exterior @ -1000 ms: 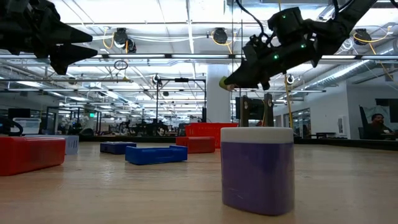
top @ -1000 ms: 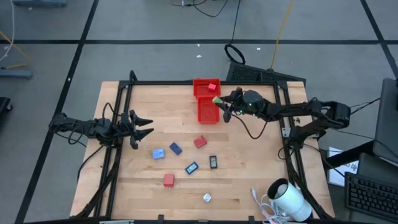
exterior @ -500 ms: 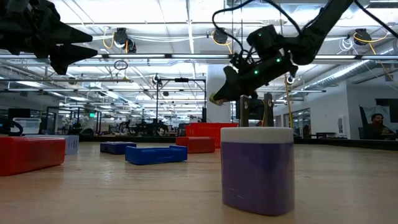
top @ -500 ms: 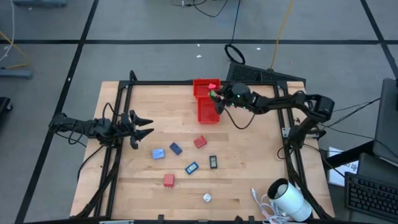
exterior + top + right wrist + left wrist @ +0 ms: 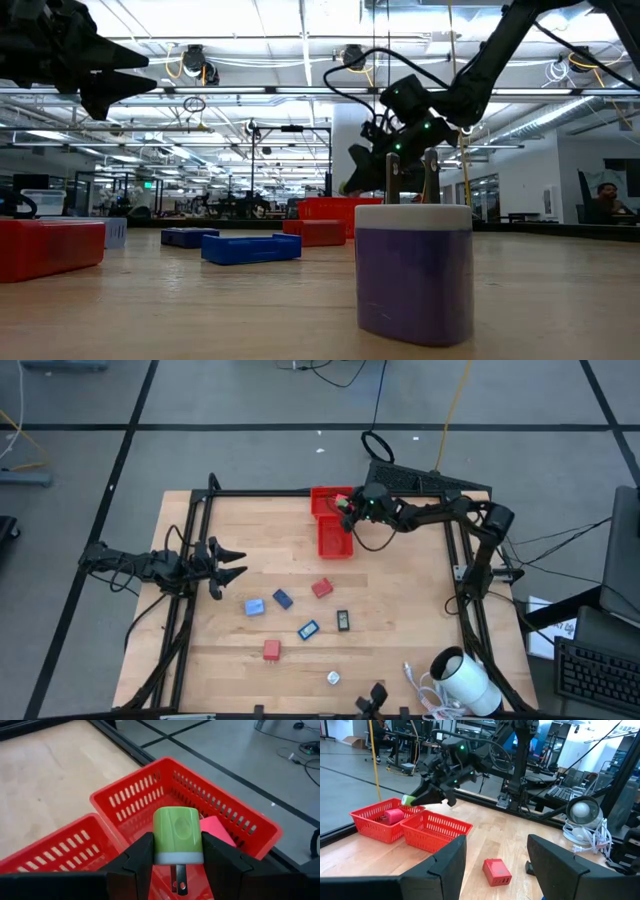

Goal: Pick & Place Office items
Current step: Put the green charger adapter into the top red bin

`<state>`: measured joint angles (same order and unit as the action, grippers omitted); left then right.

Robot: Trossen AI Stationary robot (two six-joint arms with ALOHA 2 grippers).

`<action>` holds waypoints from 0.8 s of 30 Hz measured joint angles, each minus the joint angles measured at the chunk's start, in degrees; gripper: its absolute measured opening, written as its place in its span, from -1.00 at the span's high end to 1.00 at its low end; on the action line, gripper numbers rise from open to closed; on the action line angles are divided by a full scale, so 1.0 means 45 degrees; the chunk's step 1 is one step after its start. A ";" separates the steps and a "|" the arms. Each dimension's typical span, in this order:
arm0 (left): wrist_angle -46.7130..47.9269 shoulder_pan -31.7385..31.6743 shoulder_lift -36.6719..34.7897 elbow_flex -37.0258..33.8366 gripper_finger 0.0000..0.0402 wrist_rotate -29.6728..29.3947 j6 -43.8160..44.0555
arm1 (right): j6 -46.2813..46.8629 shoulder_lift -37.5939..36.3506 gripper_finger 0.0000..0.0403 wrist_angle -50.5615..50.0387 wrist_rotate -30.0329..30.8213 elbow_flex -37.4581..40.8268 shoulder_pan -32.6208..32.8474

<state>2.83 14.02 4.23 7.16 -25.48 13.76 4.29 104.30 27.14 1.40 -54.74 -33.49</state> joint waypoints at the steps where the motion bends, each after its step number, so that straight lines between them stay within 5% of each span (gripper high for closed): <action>1: 0.0000 0.0000 -0.0005 0.0000 -0.07 0.0000 0.0000 | 0.0015 0.0019 0.32 -0.0048 0.0000 0.0000 -0.0001; 24: 0.0000 0.0000 0.0000 0.0000 -0.07 -0.0003 0.0000 | -0.0179 0.0027 0.21 -0.0193 0.0686 0.0010 0.0019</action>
<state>2.83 14.02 4.23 7.16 -25.50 13.76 3.49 104.42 26.27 4.49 -54.70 -33.41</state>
